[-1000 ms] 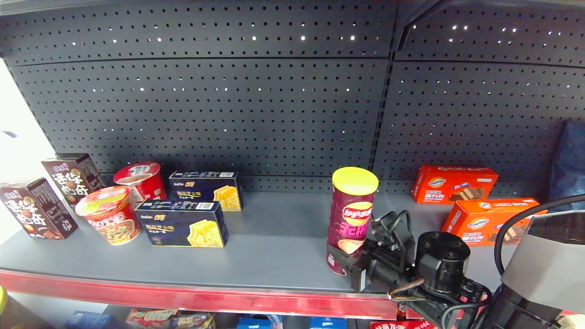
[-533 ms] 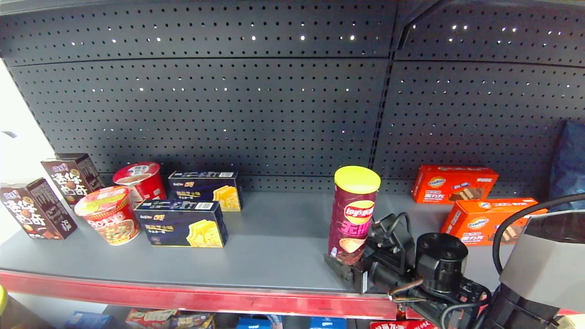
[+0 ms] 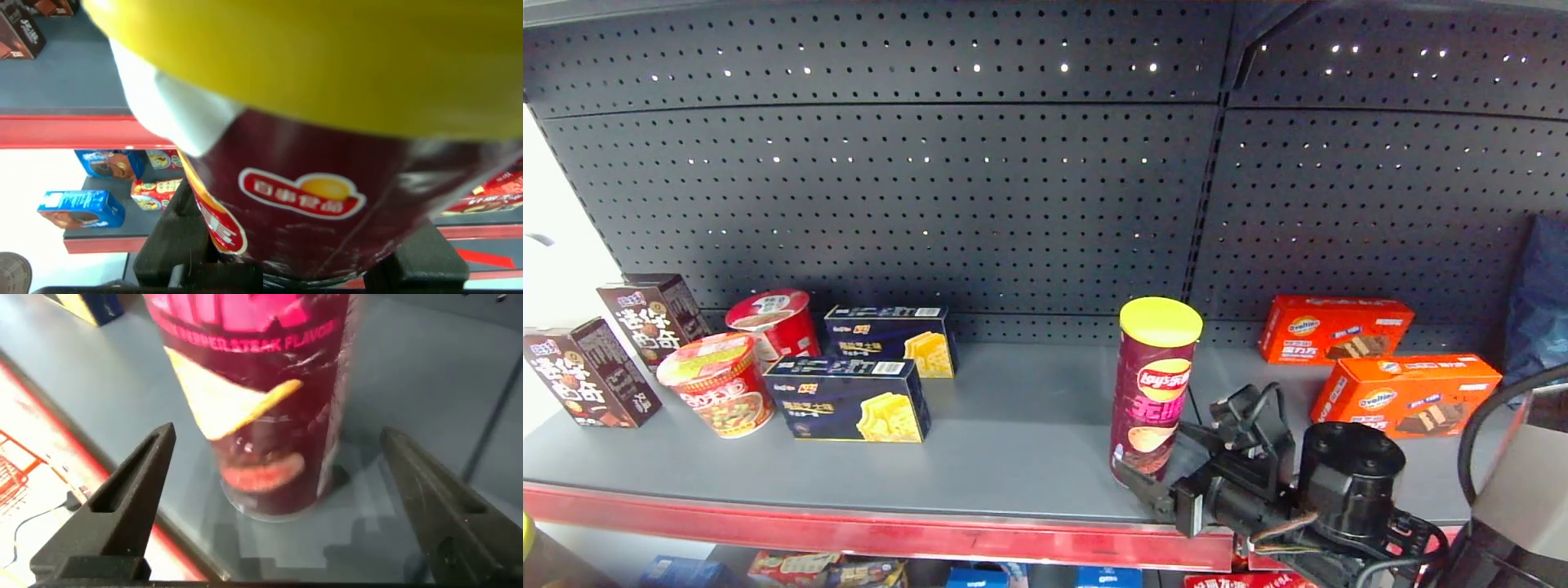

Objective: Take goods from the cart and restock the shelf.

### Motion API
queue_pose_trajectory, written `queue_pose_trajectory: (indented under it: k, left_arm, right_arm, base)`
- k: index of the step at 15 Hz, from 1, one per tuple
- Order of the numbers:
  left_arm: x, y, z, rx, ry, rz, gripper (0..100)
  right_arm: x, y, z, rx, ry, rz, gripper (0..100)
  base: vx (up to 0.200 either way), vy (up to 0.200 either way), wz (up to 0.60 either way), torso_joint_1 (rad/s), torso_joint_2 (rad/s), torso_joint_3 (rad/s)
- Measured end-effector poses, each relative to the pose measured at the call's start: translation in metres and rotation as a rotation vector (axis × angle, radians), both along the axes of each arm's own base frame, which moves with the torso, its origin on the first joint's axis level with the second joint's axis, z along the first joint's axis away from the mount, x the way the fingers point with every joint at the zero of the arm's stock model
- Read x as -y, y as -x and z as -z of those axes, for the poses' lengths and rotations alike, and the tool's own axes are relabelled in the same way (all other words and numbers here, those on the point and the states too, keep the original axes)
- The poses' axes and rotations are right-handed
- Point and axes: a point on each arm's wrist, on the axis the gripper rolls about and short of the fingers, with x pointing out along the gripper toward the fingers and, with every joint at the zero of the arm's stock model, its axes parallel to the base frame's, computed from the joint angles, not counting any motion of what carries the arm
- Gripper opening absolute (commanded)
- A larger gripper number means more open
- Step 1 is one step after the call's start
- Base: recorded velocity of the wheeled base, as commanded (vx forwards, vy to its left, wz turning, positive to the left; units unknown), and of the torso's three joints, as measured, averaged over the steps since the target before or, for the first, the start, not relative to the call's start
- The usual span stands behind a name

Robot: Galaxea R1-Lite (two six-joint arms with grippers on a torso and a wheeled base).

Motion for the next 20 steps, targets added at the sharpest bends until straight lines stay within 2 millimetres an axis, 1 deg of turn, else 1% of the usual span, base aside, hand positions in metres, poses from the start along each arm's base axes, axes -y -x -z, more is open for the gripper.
queue_pose_trajectory:
  k: [3, 6, 8, 11, 13, 15, 17, 20]
  left_arm:
    - [0.0, 0.0, 0.0, 0.0, 0.0, 0.0, 0]
    - [0.0, 0.0, 0.0, 0.0, 0.0, -0.001, 0]
    - [0.0, 0.0, 0.0, 0.002, 0.0, -0.006, 0]
    - [0.0, 0.0, -0.006, 0.028, 0.0, -0.005, 0]
    - [0.0, 0.0, -0.008, 0.034, 0.0, -0.001, 0]
    - [0.0, 0.0, -0.009, 0.041, 0.001, 0.002, 0]
    - [0.0, 0.0, -0.016, 0.064, 0.0, 0.003, 0]
    - [0.0, -0.001, -0.032, 0.11, 0.001, 0.008, 0]
  right_arm:
    - [0.014, 0.021, -0.011, 0.005, -0.001, -0.01, 100]
    - [0.032, 0.047, -0.02, 0.003, 0.003, -0.015, 100]
    - [0.047, 0.061, -0.025, 0.009, 0.001, 0.012, 100]
    - [0.068, 0.073, -0.034, 0.024, 0.019, 0.171, 100]
    - [0.079, 0.079, -0.037, 0.03, 0.047, 0.24, 100]
    - [0.094, 0.084, -0.042, 0.05, 0.069, 0.33, 100]
    - [0.114, 0.088, -0.051, 0.097, 0.079, 0.443, 100]
    - [0.139, 0.098, -0.064, 0.17, 0.075, 0.584, 100]
  base:
    - [0.0, 0.0, 0.0, 0.0, 0.0, 0.0]
    - [0.0, 0.0, 0.0, 0.0, 0.0, 0.0]
    - [0.0, 0.0, 0.0, 0.0, 0.0, 0.0]
    - [0.0, 0.0, 0.0, 0.0, 0.0, 0.0]
    - [0.0, 0.0, 0.0, 0.0, 0.0, 0.0]
    - [0.0, 0.0, 0.0, 0.0, 0.0, 0.0]
    - [0.0, 0.0, 0.0, 0.0, 0.0, 0.0]
    - [0.0, 0.0, 0.0, 0.0, 0.0, 0.0]
